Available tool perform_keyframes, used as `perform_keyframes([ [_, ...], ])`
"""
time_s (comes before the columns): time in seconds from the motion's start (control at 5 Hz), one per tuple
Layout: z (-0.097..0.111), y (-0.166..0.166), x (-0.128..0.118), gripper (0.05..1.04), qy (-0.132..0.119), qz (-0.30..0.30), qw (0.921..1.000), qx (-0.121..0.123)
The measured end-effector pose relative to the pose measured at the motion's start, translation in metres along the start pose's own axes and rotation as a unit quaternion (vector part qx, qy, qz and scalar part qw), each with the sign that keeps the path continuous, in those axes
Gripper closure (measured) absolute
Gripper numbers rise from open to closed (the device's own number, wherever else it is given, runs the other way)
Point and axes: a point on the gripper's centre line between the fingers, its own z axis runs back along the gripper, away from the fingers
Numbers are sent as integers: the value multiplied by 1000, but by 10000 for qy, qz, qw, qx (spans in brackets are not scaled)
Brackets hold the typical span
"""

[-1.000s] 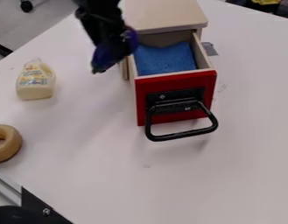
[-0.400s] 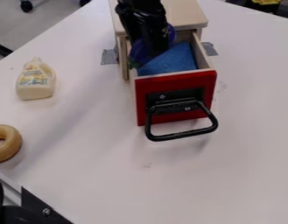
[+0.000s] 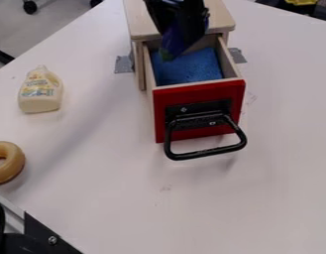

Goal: Put blue object into the drawer

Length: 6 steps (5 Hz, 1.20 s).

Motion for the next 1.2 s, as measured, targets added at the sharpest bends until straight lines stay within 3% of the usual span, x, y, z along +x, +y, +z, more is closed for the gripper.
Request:
perform_keyframes([
  [0.2, -6, 9, 11, 363, 3, 335, 9994, 114],
  [0.6, -11, 15, 19, 363, 33, 446, 9989, 166],
  [1.0, -24, -8, -3, 363, 240, 87, 9997, 19],
  [1.2, -23, -14, -8, 296, 240, -51, 9997, -6],
])
